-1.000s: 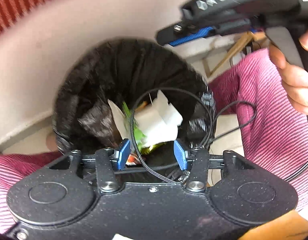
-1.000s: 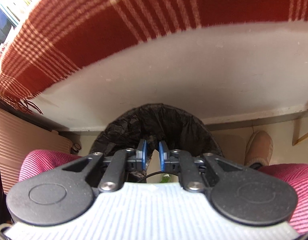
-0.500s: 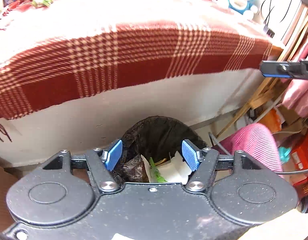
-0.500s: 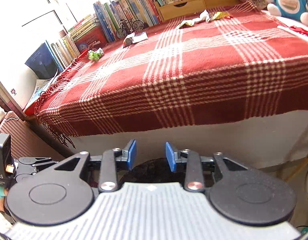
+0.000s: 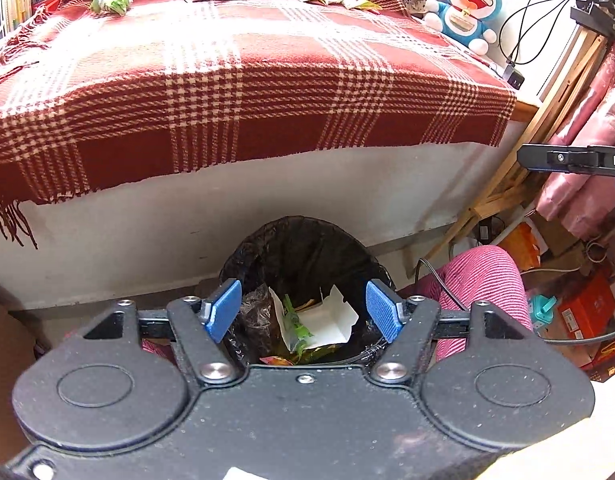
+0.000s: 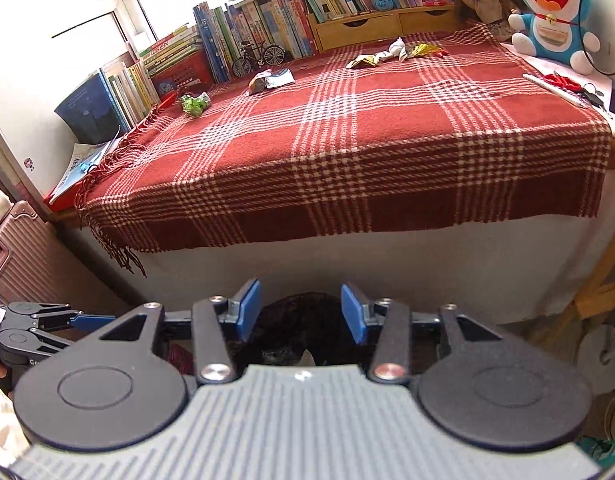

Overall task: Organize books
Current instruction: 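Bring both tools back over the blanket toward the remaining wrappers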

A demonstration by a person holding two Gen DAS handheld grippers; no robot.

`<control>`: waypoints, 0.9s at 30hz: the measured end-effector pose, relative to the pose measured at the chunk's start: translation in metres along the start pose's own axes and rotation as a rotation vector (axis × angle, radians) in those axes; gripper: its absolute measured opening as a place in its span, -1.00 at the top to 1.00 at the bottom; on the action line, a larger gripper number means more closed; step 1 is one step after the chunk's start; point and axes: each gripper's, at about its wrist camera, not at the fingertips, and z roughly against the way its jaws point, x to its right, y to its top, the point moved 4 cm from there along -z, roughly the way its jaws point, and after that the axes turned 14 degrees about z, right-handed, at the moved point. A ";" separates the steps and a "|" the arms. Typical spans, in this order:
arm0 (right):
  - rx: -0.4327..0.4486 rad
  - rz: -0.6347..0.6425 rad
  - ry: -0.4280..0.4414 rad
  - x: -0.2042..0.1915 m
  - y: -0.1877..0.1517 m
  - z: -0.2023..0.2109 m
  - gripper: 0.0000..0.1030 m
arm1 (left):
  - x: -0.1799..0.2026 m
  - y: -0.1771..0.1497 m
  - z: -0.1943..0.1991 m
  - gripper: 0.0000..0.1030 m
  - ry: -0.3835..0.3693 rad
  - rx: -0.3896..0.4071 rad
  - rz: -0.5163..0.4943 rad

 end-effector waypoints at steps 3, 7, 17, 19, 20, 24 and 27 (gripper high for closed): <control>0.004 0.012 -0.003 -0.006 0.005 0.004 -0.21 | 0.001 0.005 0.012 -0.31 -0.011 0.021 0.004; 0.033 0.040 -0.008 -0.012 0.017 0.012 -0.27 | 0.005 0.017 0.032 -0.42 -0.054 0.072 -0.002; 0.091 0.067 -0.044 -0.006 0.066 0.004 -0.31 | 0.019 0.096 0.048 -0.45 -0.031 0.206 -0.056; 0.113 0.082 -0.057 -0.001 0.085 0.005 -0.35 | 0.020 0.120 0.053 -0.49 -0.032 0.236 -0.056; 0.128 0.089 -0.060 0.002 0.096 0.005 -0.37 | 0.020 0.130 0.054 -0.51 -0.038 0.247 -0.050; 0.191 0.094 -0.111 0.025 0.145 0.003 -0.41 | 0.017 0.183 0.055 -0.53 -0.026 0.299 -0.023; 0.210 0.112 -0.154 0.035 0.168 -0.003 -0.41 | 0.019 0.227 0.050 -0.53 0.028 0.354 -0.048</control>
